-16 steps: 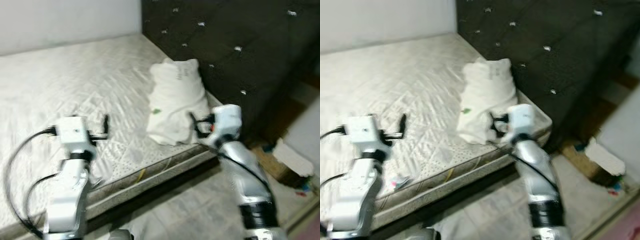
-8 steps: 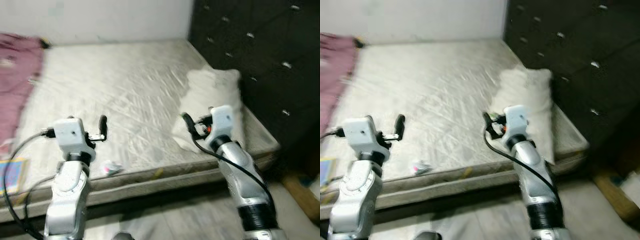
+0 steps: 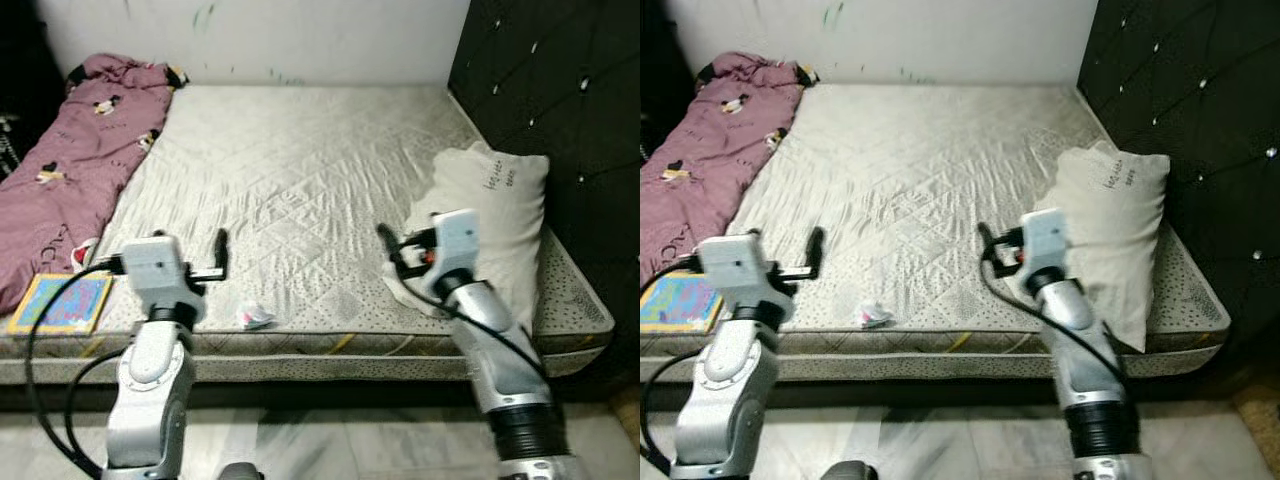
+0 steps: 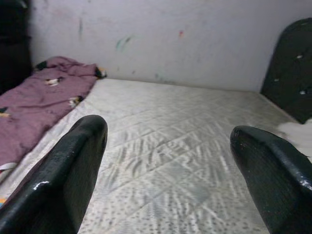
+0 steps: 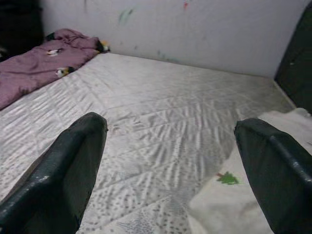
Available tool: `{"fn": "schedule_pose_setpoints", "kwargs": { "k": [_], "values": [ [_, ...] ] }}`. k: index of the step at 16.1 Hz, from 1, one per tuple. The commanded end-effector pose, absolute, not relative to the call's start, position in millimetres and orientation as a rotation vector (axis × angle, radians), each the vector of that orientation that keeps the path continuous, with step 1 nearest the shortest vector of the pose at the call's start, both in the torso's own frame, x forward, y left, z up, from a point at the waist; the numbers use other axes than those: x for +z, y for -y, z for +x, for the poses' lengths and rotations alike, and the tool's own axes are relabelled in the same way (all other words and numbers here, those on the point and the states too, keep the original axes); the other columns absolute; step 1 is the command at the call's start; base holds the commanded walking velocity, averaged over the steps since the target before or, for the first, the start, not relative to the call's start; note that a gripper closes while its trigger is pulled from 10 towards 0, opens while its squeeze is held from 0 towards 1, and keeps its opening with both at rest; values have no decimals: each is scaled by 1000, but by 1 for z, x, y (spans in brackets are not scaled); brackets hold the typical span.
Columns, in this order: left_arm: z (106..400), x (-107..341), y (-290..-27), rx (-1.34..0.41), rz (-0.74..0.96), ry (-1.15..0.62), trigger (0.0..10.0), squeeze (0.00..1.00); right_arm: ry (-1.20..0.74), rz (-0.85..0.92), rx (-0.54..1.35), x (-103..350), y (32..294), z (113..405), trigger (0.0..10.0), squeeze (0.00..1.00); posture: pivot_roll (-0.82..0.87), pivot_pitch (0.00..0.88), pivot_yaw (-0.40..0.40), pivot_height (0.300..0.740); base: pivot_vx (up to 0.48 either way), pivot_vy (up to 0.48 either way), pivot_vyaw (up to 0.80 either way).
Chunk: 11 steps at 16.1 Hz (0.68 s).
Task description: Clean up the room
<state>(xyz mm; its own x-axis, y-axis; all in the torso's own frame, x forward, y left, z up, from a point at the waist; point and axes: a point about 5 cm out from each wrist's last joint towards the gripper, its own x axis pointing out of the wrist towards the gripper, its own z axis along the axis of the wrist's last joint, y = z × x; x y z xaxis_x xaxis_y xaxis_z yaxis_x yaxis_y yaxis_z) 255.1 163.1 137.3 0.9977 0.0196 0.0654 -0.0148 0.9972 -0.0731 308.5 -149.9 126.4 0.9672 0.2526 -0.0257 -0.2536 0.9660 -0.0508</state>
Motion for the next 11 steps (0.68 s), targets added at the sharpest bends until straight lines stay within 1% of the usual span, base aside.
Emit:
{"fn": "schedule_pose_setpoints", "kwargs": {
  "k": [1, 11],
  "values": [
    [255, 141, -167, 20, -66, 83, 10000, 0, -5, -45, 268, 129, 145, 310, 10000, 0, 47, 0, -57, 740, 285, 0, 0],
    [256, 140, -166, 10, -69, 79, 10000, 0, -2, -50, 267, 130, 144, 310, 10000, 0, 40, 0, -54, 740, 347, 0, 0]
  ]
}}
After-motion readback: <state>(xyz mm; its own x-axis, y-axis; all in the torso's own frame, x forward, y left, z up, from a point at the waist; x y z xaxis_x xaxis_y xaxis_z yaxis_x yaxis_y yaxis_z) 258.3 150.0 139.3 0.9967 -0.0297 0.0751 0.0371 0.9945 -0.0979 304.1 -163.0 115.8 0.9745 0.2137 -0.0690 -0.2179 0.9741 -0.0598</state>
